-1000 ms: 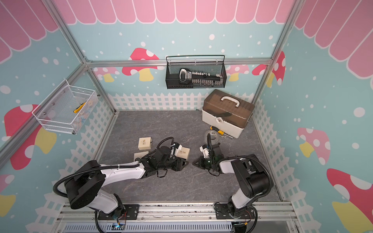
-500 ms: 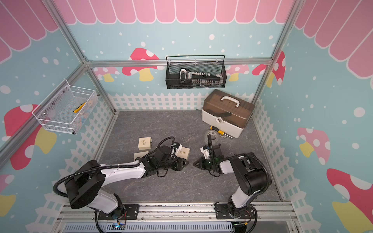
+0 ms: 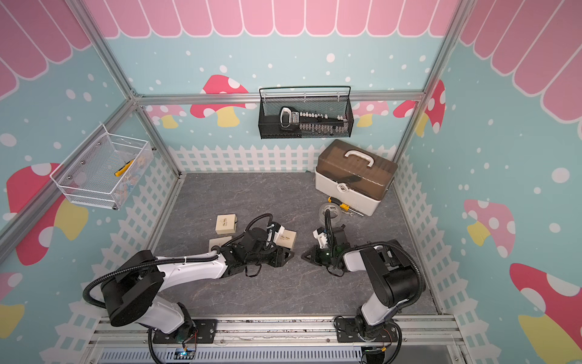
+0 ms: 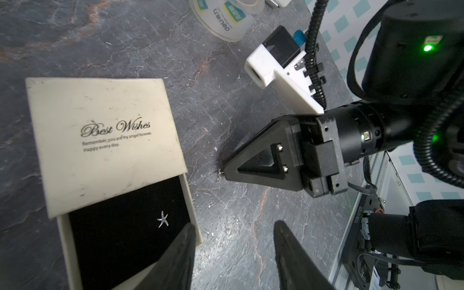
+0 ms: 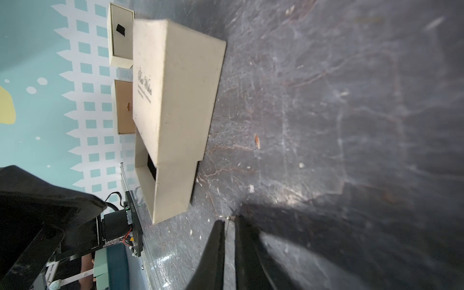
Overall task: Place the earrings into the drawer-style jewelry box
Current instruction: Place the earring at the center of the board.
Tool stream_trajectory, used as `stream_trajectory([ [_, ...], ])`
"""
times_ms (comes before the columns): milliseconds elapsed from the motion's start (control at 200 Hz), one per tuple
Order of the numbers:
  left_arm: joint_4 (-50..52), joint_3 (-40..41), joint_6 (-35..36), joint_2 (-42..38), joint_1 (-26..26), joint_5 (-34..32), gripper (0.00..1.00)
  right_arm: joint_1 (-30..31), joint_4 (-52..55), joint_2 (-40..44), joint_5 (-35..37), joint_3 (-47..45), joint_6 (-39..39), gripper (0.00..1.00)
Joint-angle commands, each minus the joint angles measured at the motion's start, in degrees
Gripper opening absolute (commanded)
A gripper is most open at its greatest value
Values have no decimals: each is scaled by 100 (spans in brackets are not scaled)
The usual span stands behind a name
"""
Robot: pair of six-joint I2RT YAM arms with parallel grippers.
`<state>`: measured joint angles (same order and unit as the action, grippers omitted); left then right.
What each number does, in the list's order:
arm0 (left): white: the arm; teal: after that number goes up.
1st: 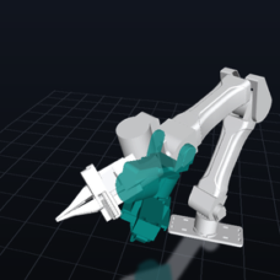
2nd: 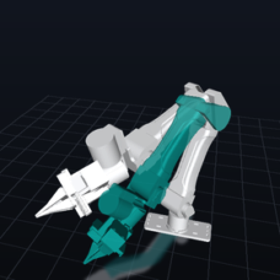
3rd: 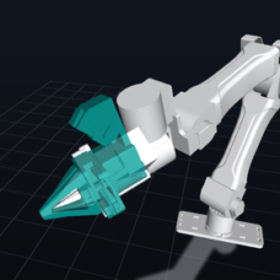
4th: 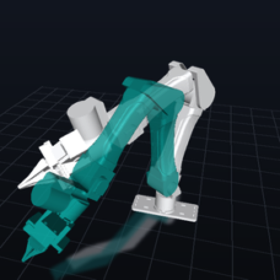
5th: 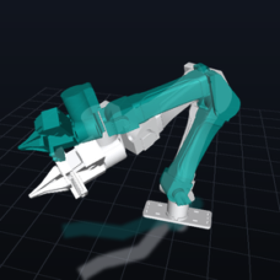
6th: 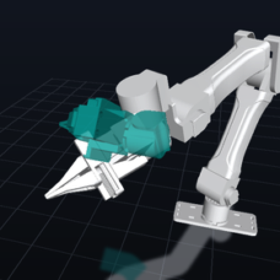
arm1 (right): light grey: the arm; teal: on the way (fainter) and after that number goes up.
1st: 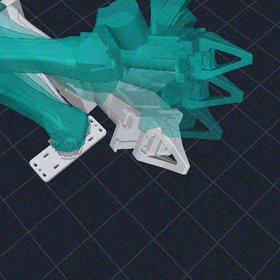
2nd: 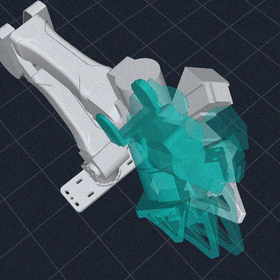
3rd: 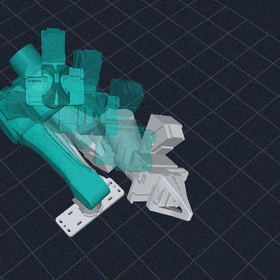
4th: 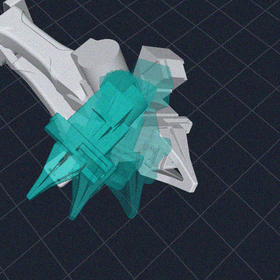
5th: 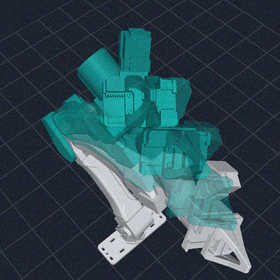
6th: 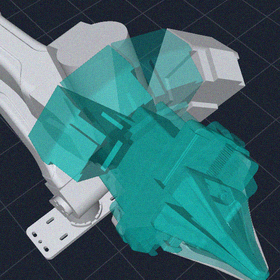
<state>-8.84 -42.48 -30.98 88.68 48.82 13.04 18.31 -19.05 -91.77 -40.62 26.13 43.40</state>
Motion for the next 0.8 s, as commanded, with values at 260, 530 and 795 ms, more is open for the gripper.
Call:
stream_trajectory([
  [260,31,-131,136,15,18,-100,51,-62,1380,92,658,200,-560,11],
  [530,67,-129,145,-9,17,-144,51,-55,1954,100,1043,369,-843,7],
  [795,68,47,31,-210,-27,-398,50,-15,2540,732,1398,560,-1448,14],
])
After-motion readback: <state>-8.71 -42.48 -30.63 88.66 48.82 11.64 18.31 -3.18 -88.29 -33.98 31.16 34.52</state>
